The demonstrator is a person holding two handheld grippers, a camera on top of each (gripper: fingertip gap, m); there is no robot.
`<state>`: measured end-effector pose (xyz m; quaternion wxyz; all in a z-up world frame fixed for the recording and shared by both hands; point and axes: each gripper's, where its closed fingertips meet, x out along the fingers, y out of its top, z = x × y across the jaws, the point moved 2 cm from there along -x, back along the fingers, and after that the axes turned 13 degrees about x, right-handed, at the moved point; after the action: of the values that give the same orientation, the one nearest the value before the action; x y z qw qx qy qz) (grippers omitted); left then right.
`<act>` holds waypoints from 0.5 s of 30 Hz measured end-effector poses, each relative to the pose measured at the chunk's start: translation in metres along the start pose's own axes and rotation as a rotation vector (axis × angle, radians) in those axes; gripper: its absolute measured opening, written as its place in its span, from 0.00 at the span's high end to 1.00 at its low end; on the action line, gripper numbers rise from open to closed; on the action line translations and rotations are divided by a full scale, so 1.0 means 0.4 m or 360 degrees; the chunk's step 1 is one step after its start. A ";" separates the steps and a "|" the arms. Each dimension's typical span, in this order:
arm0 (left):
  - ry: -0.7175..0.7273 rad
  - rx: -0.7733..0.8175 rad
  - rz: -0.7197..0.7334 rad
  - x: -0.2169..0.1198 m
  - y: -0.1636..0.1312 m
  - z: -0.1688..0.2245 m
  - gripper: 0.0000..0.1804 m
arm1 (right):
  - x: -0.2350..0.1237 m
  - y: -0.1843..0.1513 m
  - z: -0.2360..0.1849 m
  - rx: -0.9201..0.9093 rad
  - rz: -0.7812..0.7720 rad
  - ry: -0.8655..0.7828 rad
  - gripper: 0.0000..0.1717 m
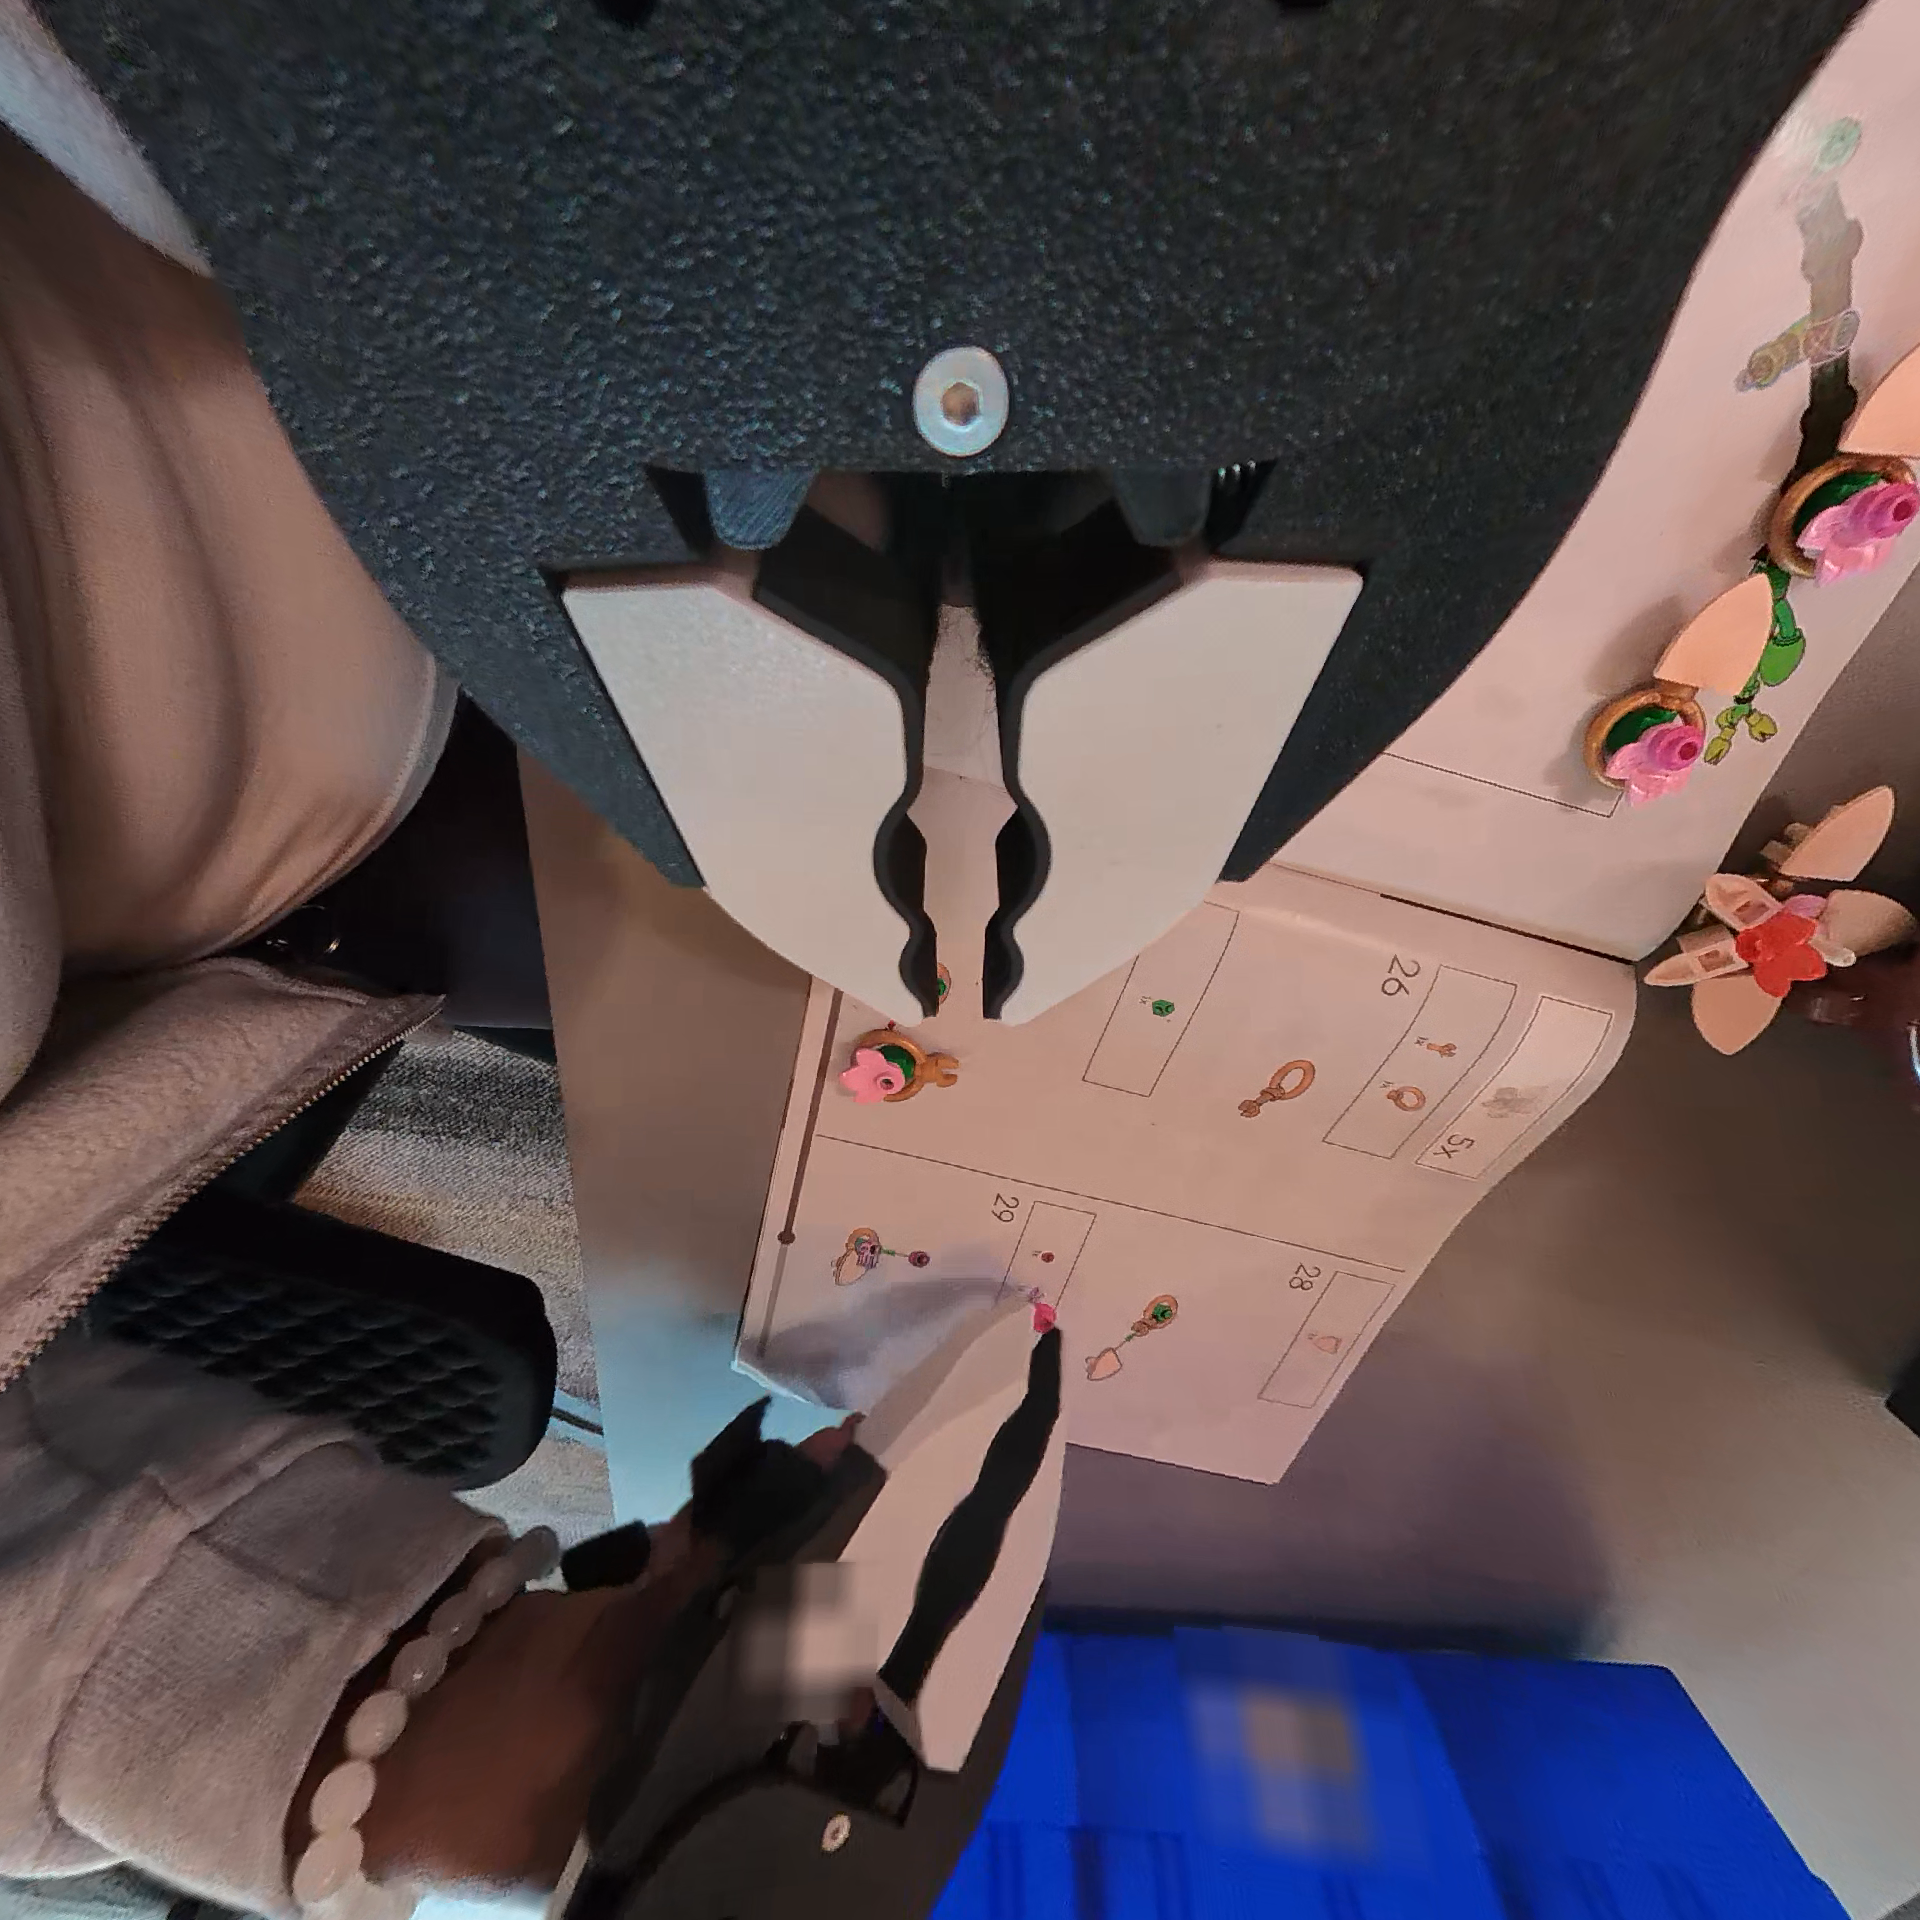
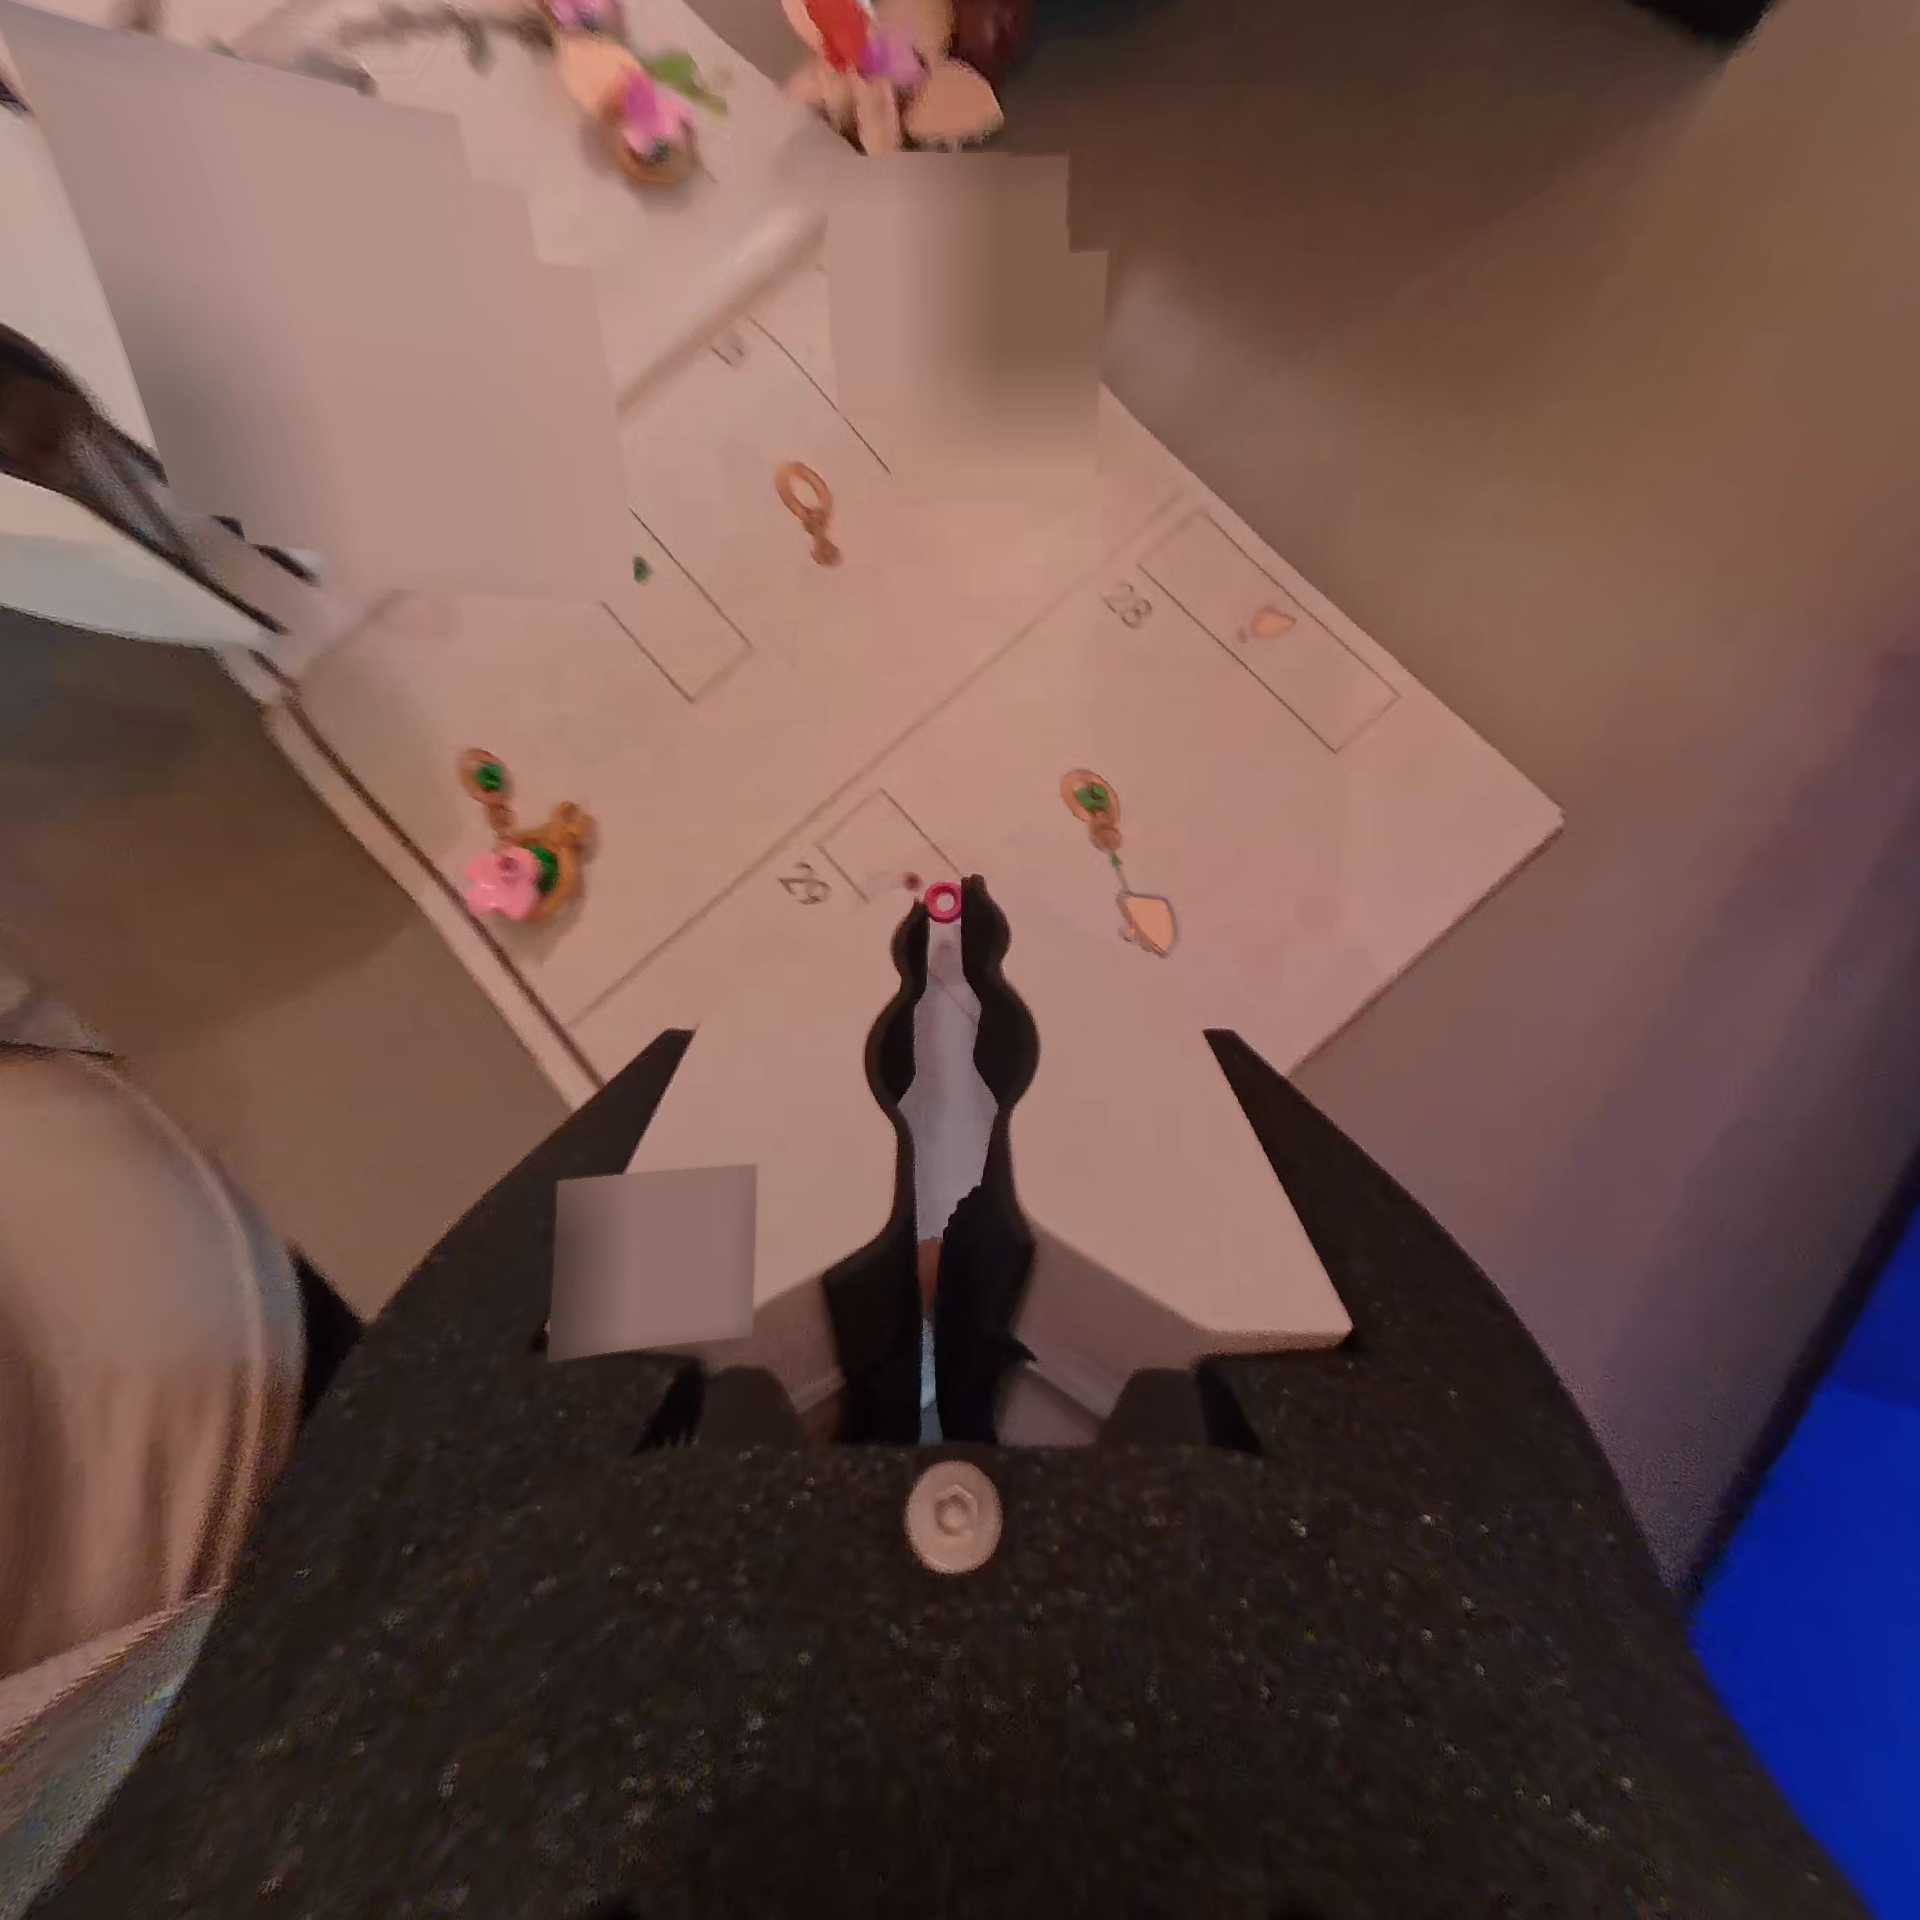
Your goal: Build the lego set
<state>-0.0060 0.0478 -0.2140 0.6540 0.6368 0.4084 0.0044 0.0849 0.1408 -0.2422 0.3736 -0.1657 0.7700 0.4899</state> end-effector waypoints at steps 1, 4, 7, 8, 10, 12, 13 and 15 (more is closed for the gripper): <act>0.0009 -0.0010 0.0017 0.000 0.001 -0.002 0.95 | -0.006 0.007 -0.015 0.0029 0.0045 0.0080 0.97; 0.0044 -0.0074 0.0098 0.001 0.008 -0.016 0.95 | -0.032 0.033 -0.075 0.0134 0.0214 0.0403 0.97; 0.0036 -0.0216 0.0273 -0.003 0.031 -0.030 0.95 | -0.085 0.069 -0.160 0.0207 0.0435 0.0899 0.97; -0.0007 -0.0258 0.0358 -0.007 0.045 -0.029 0.95 | -0.104 0.080 -0.180 0.0251 0.0498 0.1043 0.97; -0.0080 -0.0218 0.0557 -0.021 0.081 -0.021 0.94 | -0.133 0.094 -0.212 0.0372 0.0556 0.1319 0.97; -0.0031 -0.0045 0.0739 -0.041 0.117 -0.019 0.94 | -0.146 0.095 -0.237 0.0486 0.0520 0.1547 0.97; 0.0005 0.0066 0.0810 -0.051 0.133 -0.015 0.94 | -0.147 0.095 -0.245 0.0534 0.0496 0.1623 0.97; 0.0087 0.0216 0.0820 -0.055 0.141 -0.012 0.94 | -0.139 0.089 -0.248 0.0568 0.0445 0.1653 0.97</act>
<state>0.0057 0.0508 -0.1544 0.5757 0.7618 0.2498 0.1606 0.0588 0.0640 -0.1546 -0.1005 -0.2157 0.9382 0.2512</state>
